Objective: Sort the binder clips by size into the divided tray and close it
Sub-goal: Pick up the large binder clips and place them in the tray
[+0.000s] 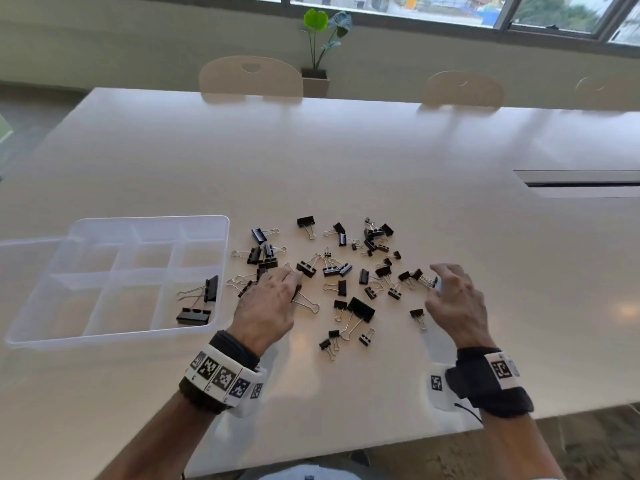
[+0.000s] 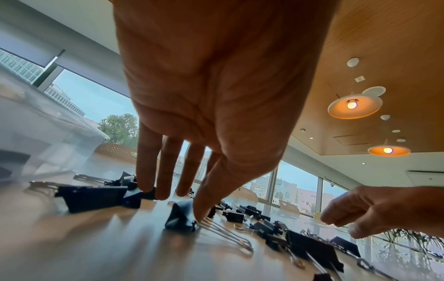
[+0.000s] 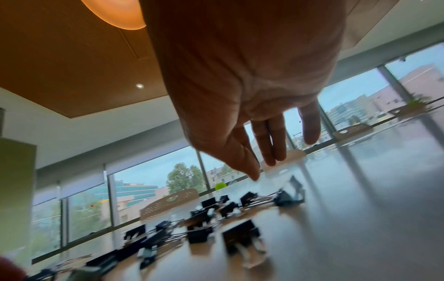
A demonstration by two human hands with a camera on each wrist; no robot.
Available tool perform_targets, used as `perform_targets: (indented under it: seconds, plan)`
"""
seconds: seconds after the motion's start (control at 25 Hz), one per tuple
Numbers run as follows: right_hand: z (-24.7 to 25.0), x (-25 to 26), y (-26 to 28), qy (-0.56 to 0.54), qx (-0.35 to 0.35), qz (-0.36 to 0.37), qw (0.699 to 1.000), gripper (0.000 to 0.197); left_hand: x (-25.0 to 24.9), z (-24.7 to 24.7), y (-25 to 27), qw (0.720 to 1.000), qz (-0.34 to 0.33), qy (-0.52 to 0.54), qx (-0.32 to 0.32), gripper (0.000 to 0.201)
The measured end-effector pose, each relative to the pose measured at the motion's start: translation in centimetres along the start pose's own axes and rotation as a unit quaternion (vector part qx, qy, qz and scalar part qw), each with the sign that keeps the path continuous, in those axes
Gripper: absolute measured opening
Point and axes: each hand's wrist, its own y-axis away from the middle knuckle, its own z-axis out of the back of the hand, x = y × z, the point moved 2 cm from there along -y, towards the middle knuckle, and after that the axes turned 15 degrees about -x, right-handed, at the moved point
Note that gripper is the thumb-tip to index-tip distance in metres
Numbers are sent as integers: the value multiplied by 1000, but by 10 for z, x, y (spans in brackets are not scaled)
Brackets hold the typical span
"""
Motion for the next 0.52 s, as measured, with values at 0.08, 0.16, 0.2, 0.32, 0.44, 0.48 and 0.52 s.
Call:
perform_targets:
  seconds: [0.08, 0.16, 0.2, 0.32, 0.44, 0.48, 0.52]
  plan:
    - [1, -18, -2, 31, 65, -35, 997, 50, 0, -6, 3, 1000, 1, -8, 14, 55]
    - [0, -25, -1, 29, 90, -50, 994, 39, 0, -10, 6, 1000, 4, -7, 19, 54]
    - [1, -28, 0, 23, 80, -55, 995, 34, 0, -10, 7, 1000, 7, -2, 15, 50]
    - [3, -32, 0, 13, 52, -79, 995, 37, 1, -7, 9, 1000, 13, 11, 3, 34]
    - [4, -30, 2, 19, 59, -76, 995, 46, 2, -4, 12, 1000, 17, 21, 4, 29]
    - [4, -28, 3, 26, 62, -74, 995, 50, 2, -3, 14, 1000, 18, 17, 7, 30]
    - [4, -26, 2, 28, 60, -76, 995, 50, 2, -2, 16, 1000, 18, 11, 12, 33]
